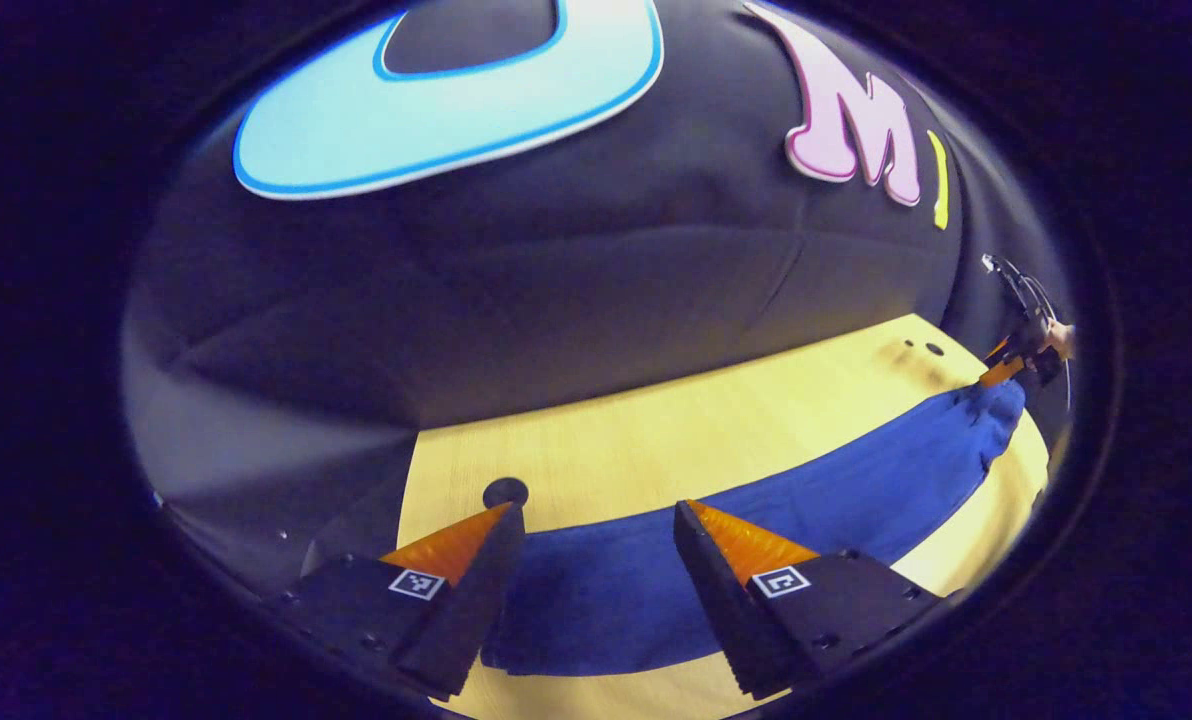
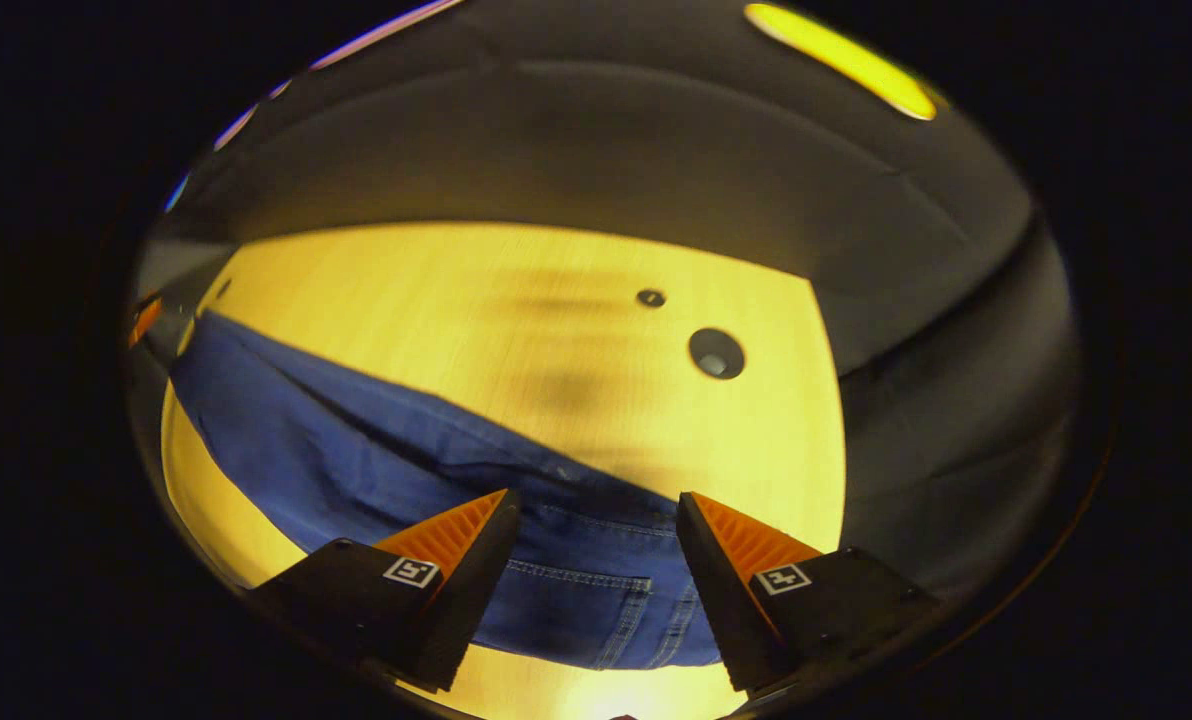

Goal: Grasp the waist and the cuffs of the jeans and fold them to make the two legs overlap; first hold the waist and fold one-third of the jeans toward the cuffs, then hold the cuffs and fold the remaining one-third in the same direction to finish folding.

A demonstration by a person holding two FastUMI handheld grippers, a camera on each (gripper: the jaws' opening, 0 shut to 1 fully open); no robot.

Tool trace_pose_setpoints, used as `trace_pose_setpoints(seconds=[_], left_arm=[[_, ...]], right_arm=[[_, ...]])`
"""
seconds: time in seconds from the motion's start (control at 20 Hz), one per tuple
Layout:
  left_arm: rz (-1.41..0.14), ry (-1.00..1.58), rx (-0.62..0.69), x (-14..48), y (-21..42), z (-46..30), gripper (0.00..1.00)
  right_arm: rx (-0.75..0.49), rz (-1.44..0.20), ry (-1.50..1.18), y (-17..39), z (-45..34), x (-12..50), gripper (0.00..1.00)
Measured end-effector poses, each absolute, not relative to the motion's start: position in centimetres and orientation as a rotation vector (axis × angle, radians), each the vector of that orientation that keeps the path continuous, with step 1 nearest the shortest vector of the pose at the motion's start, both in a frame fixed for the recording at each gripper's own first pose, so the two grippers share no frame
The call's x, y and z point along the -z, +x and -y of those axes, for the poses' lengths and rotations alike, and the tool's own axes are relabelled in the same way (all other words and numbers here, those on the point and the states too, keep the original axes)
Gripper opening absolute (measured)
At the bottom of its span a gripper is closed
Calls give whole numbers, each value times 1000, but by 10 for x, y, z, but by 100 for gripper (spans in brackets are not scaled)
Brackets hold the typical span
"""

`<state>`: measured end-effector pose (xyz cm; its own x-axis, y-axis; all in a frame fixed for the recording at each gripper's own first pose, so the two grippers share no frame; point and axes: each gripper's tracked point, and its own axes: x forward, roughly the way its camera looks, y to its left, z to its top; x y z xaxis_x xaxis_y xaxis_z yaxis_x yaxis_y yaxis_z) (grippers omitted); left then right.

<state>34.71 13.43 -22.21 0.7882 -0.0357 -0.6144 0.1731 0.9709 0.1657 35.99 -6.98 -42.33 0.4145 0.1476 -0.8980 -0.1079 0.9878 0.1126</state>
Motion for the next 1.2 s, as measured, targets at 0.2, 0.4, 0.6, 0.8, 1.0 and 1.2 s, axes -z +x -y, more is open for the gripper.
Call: trace_pose_setpoints(seconds=[0.2,0.4,0.6,0.8,1.0,1.2], left_arm=[[-524,183,214,155,311,-86,95],[-406,197,281,98,266,-39,96],[-242,159,256,56,230,0,95],[-272,94,248,62,200,31,95],[-298,72,202,73,197,34,95],[-378,-19,81,108,197,12,95]], right_arm=[[55,-1074,314,338,115,372,98],[283,-1123,606,277,163,378,99],[454,-1197,756,234,173,428,98],[561,-1256,831,215,163,482,98],[672,-1164,985,237,169,506,99],[636,-1088,1006,266,167,517,37]])
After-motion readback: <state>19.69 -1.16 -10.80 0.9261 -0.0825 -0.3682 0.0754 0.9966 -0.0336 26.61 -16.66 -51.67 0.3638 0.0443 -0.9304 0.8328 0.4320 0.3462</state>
